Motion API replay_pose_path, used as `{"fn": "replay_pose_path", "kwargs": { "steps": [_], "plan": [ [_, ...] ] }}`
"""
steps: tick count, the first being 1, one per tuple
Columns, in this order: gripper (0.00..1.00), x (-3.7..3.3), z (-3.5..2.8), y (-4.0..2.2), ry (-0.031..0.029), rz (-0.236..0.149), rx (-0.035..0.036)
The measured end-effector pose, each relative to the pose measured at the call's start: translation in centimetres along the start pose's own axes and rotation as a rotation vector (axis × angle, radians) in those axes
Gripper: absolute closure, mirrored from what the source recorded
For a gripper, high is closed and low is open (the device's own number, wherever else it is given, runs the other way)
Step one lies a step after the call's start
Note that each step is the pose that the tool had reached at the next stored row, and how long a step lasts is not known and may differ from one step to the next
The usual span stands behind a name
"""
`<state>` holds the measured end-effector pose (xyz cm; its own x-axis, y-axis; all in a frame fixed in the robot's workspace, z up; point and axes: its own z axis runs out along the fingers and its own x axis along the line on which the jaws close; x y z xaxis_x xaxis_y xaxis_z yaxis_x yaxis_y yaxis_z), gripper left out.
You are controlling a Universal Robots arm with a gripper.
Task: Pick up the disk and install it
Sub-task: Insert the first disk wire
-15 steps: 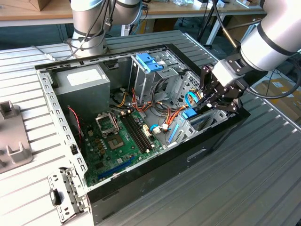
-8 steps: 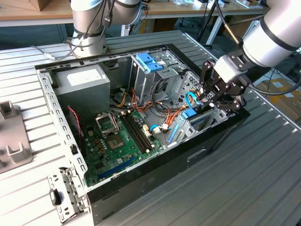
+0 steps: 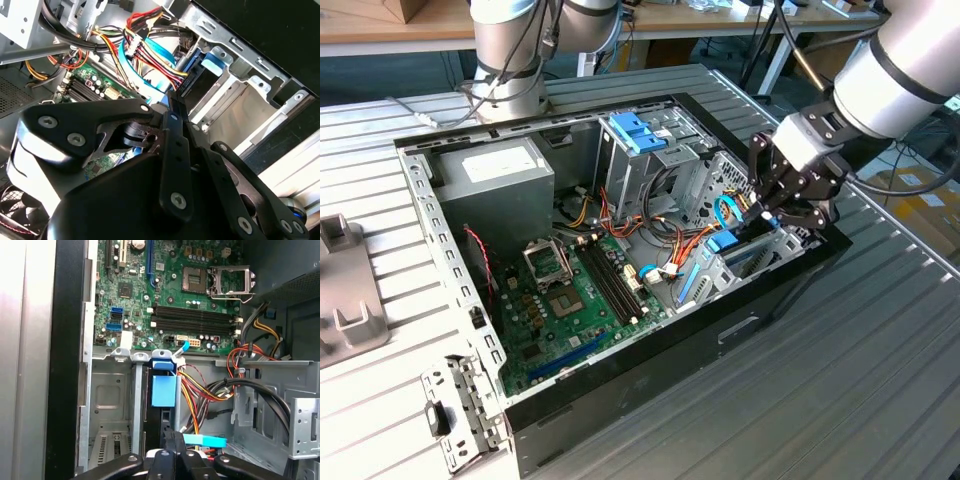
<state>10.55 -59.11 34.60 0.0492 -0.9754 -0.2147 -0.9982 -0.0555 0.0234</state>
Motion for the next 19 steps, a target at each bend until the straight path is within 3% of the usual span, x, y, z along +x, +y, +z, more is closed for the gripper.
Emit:
{"fn": "replay_pose_path", "kwargs": {
  "steps": [4, 7, 10, 19],
  "plan": [
    [0.89, 0.35, 0.4, -0.2, -0.0004, 0.003, -0.0137],
    [0.89, 0.37, 0.28, -0.2, -0.0013, 0.003, -0.0137],
    [0.89, 0.24, -0.34, -0.19, -0.0007, 0.003, -0.0137],
    [0.89, 0.2, -0.53, -0.21, -0.0006, 0.003, -0.0138]
  ]
}}
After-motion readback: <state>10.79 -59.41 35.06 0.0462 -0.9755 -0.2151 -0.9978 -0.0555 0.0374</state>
